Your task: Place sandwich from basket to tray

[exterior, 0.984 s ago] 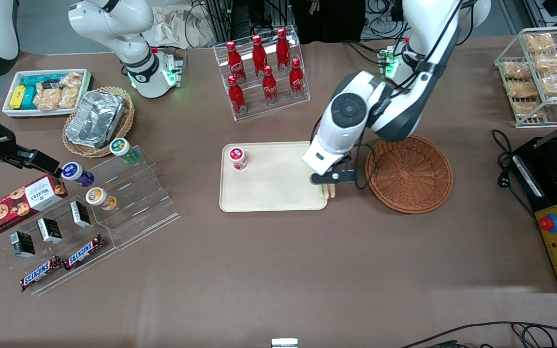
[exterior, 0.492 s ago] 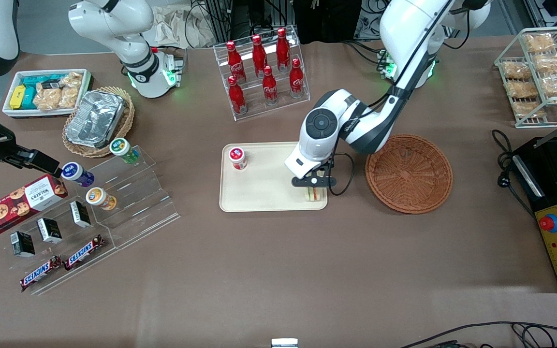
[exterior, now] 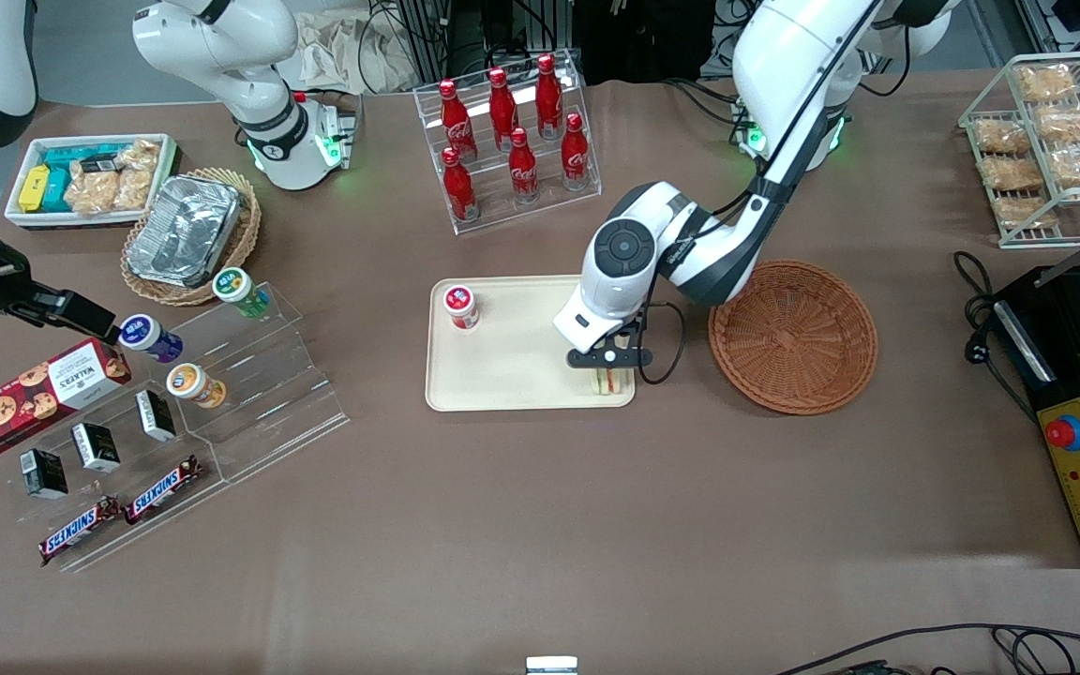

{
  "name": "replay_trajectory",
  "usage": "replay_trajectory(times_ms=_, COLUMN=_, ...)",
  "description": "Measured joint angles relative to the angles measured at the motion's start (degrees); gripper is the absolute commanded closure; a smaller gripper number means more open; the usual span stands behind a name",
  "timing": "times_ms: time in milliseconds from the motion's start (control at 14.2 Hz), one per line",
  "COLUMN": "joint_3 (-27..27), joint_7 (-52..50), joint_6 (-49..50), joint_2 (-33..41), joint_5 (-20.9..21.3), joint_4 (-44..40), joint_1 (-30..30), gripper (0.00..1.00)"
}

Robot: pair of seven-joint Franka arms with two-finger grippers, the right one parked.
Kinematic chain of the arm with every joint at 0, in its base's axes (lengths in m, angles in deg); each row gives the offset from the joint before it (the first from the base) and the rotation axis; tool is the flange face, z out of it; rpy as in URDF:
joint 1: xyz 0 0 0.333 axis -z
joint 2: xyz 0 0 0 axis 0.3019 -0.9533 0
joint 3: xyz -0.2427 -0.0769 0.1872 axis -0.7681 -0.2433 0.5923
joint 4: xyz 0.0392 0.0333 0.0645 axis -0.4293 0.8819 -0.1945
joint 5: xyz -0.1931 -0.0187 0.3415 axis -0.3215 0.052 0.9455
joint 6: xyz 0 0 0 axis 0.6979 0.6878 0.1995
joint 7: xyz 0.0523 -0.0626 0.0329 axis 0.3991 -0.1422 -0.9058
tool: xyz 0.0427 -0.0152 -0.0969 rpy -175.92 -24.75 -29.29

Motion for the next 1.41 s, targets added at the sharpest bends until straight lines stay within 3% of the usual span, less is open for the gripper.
replay_trajectory(times_ms=70, joint_3=0.1, joint_7=-0.3, joint_6=-0.5, joint_2=-0.4, joint_5=0.0, joint_4=0.0, joint_1=0.0, gripper=0.08)
replay_trajectory(times_ms=141, joint_3=0.1, joint_7=-0.6, joint_6=-0.7, joint_2=-0.6, joint_5=0.0, joint_4=0.0, joint_1=0.0, gripper=0.03)
replay_trajectory(times_ms=492, joint_3=0.5, joint_7=-0.9, joint_6=-0.6, joint_2=0.1, joint_5=0.0, joint_4=-0.4, joint_1=-0.5, gripper=0.02)
replay_trajectory(times_ms=773, joint_3=1.1, joint_7=0.4, joint_6=6.6, joint_2=6.9, joint_5=0.3, joint_4=-2.2, joint_1=-5.9, gripper=0.02)
replay_trajectory(times_ms=1125, joint_3=1.5, joint_7=14.0, joint_6=20.0, joint_2=19.4, joint_5=0.4, joint_4=-2.5, joint_1=-15.0, gripper=0.02)
replay_trajectory(times_ms=1406, joint_3=1.5, joint_7=26.4, joint_6=26.7, joint_2=23.6, joint_5=0.1, joint_4=-2.5, joint_1=-23.9, gripper=0.02)
